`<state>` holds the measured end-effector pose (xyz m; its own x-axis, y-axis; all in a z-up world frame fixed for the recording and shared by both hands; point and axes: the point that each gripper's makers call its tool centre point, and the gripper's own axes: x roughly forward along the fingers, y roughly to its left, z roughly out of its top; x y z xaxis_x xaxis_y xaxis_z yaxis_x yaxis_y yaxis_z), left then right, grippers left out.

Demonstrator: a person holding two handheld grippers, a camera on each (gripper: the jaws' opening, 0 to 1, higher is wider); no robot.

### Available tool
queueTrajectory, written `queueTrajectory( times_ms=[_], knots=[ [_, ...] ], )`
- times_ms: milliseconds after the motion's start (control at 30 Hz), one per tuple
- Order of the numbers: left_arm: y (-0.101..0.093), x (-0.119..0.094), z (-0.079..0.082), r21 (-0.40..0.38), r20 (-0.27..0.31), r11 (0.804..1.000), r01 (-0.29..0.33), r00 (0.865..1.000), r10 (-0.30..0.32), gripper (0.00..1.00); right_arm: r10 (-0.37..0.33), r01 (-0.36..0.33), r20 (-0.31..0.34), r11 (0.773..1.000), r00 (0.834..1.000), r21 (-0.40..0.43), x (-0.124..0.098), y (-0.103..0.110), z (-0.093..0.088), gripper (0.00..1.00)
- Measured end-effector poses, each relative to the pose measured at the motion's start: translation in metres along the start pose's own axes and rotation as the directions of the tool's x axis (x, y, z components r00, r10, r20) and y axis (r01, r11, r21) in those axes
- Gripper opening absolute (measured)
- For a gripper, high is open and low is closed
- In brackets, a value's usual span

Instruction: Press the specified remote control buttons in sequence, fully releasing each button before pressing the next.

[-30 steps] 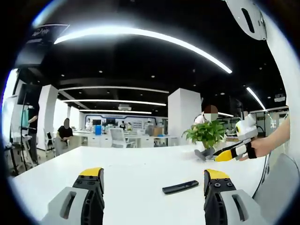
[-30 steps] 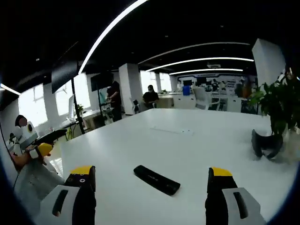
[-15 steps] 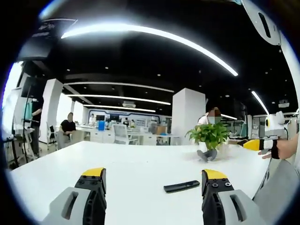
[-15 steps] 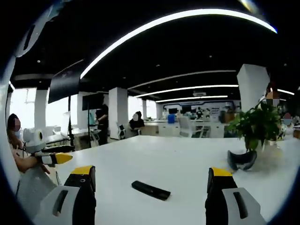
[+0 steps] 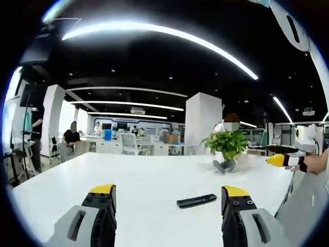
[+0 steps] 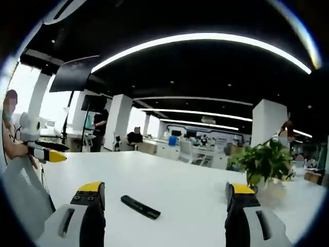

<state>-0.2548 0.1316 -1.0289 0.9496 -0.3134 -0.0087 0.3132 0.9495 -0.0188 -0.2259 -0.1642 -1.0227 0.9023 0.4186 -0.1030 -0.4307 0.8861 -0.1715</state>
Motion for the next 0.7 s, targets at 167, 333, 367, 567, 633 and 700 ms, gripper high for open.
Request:
queueTrajectory(
  times_ms=[167, 333, 367, 567, 633, 700],
  knots=[
    [-0.004, 0.002, -0.007, -0.022, -0.034, 0.999, 0.026, 0.999, -0.027, 0.82, 0.033, -0.034, 0.022, 0.999, 0.999, 0.035, 0.000, 0.005, 0.002, 0.98],
    [-0.003, 0.002, -0.006, 0.008, -0.028, 1.000, 0.019, 0.999, -0.019, 0.82, -0.008, 0.004, 0.028, 0.988, 1.000, 0.157, -0.005, -0.009, -0.001, 0.96],
    [-0.003, 0.002, -0.007, 0.011, -0.035, 1.000, 0.019, 0.999, -0.018, 0.82, -0.011, 0.004, 0.048, 0.989, 0.999, 0.151, -0.006, -0.009, 0.003, 0.95],
    [-0.006, 0.002, -0.013, 0.019, -0.066, 0.999, 0.029, 0.997, -0.027, 0.82, 0.031, -0.039, 0.069, 0.992, 0.997, 0.122, -0.006, 0.001, 0.007, 0.96],
    [-0.006, 0.003, -0.013, 0.028, -0.066, 0.999, 0.030, 0.997, -0.028, 0.81, 0.056, -0.059, 0.032, 0.993, 0.998, 0.100, -0.004, 0.007, 0.001, 0.93],
    [-0.006, 0.002, -0.010, 0.034, -0.052, 0.999, 0.030, 0.998, -0.028, 0.81, 0.064, -0.061, -0.043, 0.996, 0.997, 0.072, -0.005, 0.009, -0.010, 0.89]
  ],
)
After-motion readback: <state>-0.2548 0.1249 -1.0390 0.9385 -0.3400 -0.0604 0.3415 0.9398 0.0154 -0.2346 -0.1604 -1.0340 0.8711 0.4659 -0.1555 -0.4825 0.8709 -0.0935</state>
